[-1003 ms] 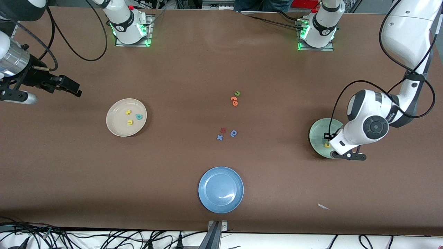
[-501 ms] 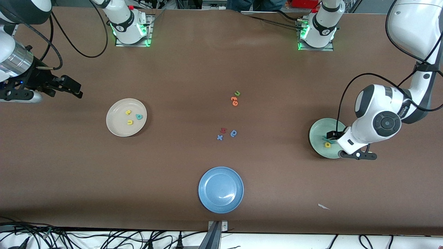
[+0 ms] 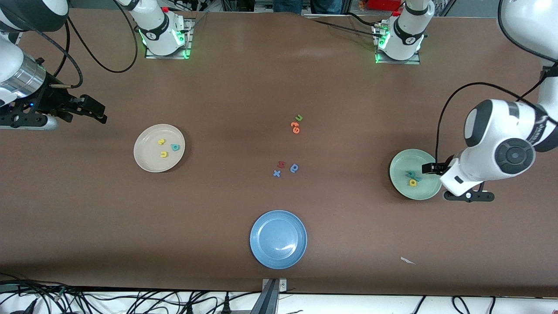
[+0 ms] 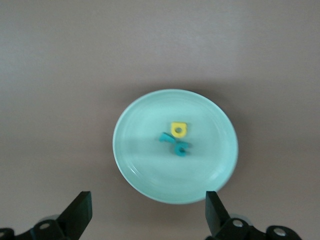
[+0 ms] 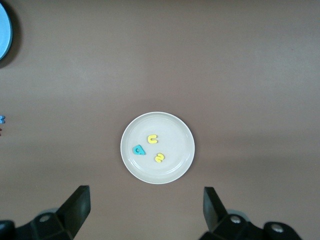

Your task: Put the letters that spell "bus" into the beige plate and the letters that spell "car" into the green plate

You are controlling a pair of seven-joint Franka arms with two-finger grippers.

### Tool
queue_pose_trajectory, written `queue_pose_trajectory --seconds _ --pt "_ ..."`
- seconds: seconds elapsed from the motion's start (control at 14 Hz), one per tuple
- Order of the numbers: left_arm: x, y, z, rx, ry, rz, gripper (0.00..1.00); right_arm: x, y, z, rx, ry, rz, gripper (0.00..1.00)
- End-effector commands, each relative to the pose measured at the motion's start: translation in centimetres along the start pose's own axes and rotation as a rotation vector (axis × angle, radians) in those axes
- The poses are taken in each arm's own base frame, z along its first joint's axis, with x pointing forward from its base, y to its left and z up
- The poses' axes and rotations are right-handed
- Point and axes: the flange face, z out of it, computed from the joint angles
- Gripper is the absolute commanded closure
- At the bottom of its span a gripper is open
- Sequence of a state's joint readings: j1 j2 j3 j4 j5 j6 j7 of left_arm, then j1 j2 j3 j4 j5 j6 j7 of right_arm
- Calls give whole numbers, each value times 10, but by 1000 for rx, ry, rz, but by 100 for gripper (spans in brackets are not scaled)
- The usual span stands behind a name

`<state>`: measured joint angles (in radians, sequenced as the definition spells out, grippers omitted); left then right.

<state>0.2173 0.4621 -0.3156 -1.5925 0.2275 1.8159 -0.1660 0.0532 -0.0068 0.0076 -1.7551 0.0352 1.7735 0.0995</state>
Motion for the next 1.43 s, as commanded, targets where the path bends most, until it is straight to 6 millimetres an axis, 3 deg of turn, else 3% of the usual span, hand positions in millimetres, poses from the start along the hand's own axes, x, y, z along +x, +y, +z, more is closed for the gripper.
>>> queue_pose_trajectory --seconds 0.0,0.14,0.36,0.79,1.36 --pt "-37 2 -57 -32 -17 11 0 -2 -8 -8 -14 6 -28 0" --pt "-58 -12 -91 -97 -11 8 0 -3 -3 -9 -14 -1 -20 0" --pt "-86 -18 -134 -91 30 20 0 -2 -3 -7 -15 -4 -28 0" --pt "-117 -21 -188 -82 54 20 0 -2 -2 -7 -15 -4 -27 0" --pt "-121 -33 -190 -95 46 11 0 -2 1 -7 -32 -2 -28 0"
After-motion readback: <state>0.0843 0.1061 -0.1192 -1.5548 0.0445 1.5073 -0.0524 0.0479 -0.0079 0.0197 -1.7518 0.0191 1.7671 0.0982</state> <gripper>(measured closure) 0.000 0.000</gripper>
